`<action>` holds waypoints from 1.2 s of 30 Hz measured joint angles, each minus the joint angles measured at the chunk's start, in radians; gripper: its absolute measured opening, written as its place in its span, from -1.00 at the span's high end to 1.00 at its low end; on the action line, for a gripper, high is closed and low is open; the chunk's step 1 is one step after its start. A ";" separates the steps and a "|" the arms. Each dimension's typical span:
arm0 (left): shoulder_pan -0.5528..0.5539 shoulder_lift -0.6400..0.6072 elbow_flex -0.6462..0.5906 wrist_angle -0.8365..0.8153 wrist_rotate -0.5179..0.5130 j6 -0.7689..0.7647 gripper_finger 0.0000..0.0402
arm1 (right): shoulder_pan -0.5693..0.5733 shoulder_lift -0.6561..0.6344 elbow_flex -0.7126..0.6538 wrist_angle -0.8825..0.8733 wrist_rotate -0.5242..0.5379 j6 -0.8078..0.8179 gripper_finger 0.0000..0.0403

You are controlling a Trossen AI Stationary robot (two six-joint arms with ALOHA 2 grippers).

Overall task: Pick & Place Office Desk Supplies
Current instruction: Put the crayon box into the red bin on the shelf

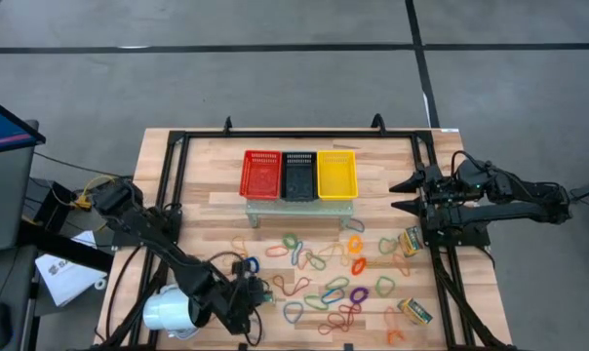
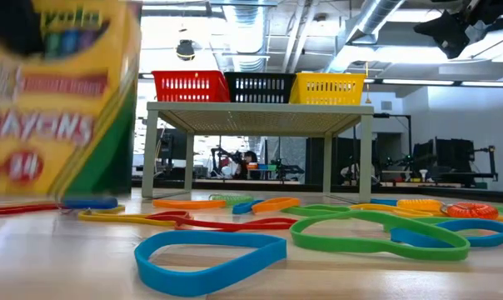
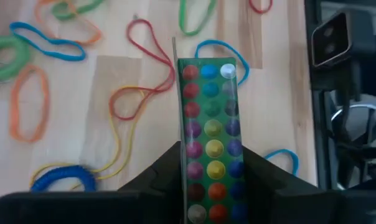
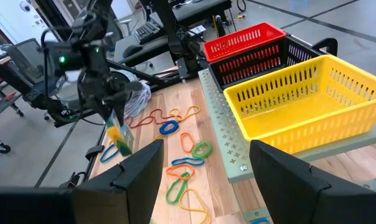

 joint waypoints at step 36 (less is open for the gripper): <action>0.989 -0.415 0.266 -0.234 0.108 0.999 0.49 | 0.000 0.000 0.000 0.008 0.000 0.000 -0.17</action>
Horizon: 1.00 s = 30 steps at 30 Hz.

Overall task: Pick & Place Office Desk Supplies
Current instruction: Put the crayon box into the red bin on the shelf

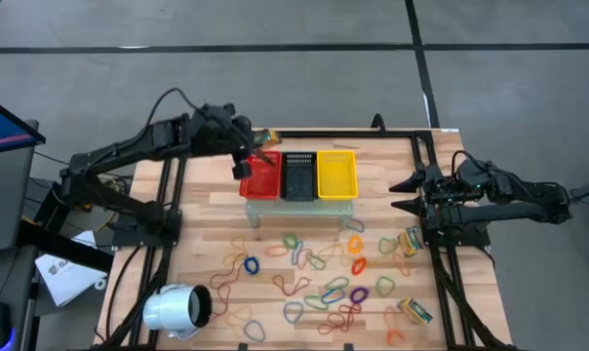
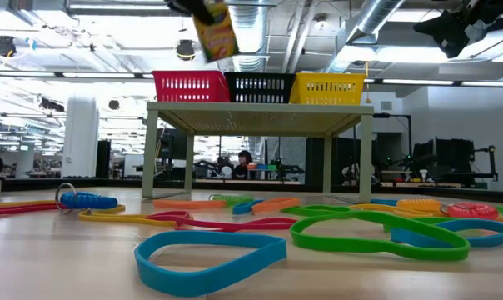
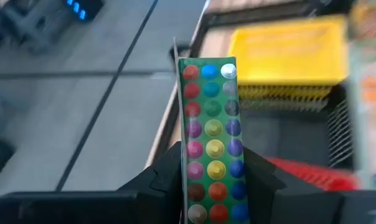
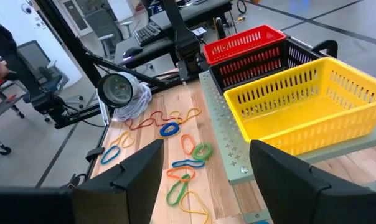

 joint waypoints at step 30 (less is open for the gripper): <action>0.190 0.042 -0.170 -0.053 0.337 0.175 0.49 | 0.000 0.000 0.000 -0.002 0.000 0.000 -0.17</action>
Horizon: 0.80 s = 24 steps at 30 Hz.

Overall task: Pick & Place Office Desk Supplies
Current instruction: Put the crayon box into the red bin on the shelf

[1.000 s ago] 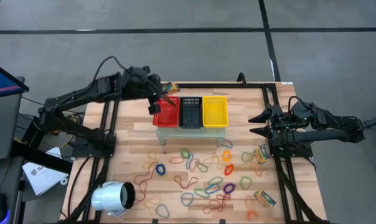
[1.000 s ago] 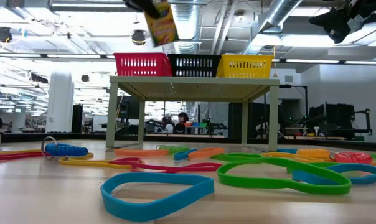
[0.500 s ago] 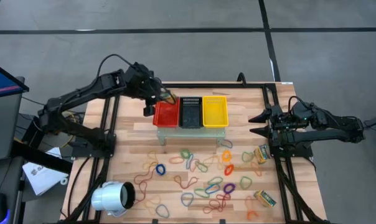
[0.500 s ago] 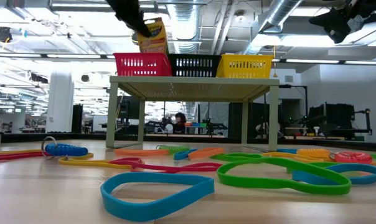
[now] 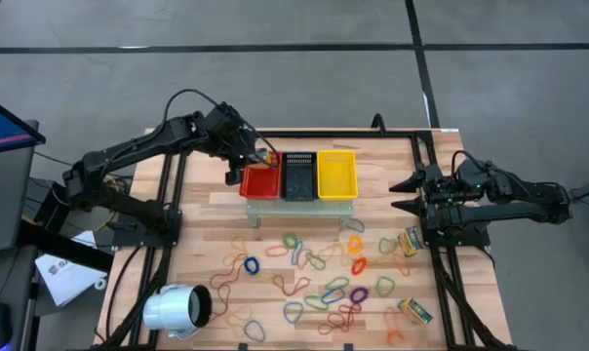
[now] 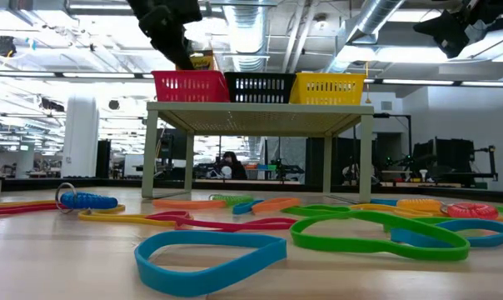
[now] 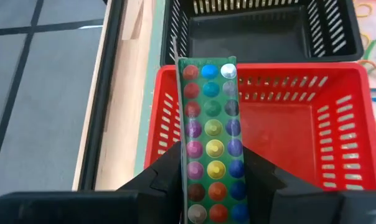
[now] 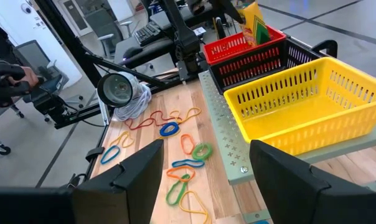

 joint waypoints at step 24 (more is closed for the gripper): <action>0.003 0.050 0.001 0.042 -0.010 0.033 0.11 | 0.000 0.000 0.000 -0.038 0.000 -0.001 -0.17</action>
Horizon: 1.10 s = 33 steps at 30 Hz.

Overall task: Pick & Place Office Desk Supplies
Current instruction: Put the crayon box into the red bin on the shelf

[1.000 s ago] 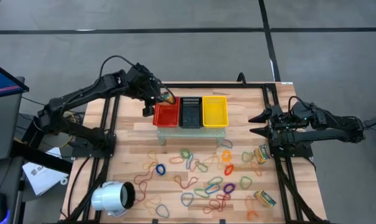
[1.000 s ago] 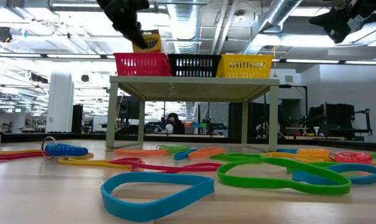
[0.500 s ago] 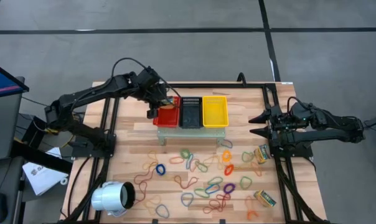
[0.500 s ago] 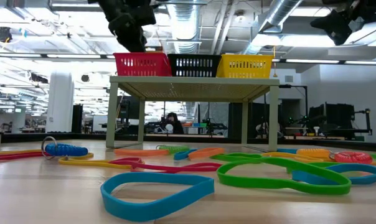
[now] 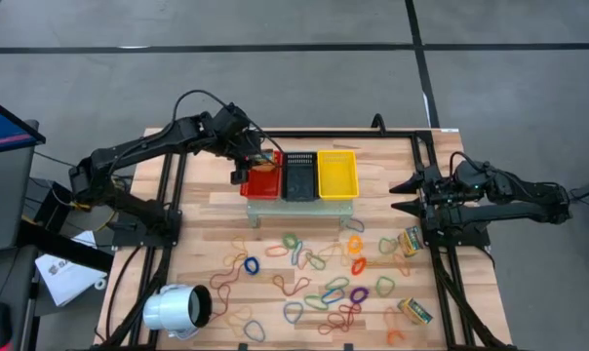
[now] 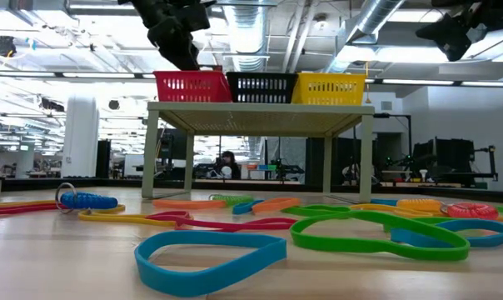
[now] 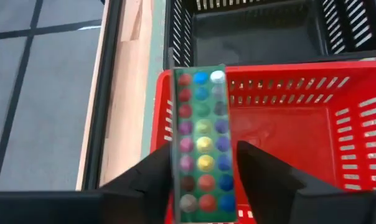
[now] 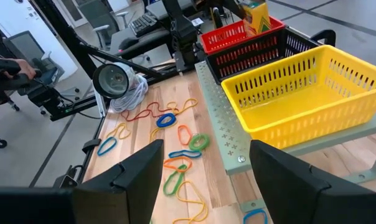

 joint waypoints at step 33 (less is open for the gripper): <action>-0.185 -0.330 0.001 0.125 -0.141 -0.134 -0.34 | -0.049 0.507 0.317 -0.628 0.187 0.261 -0.15</action>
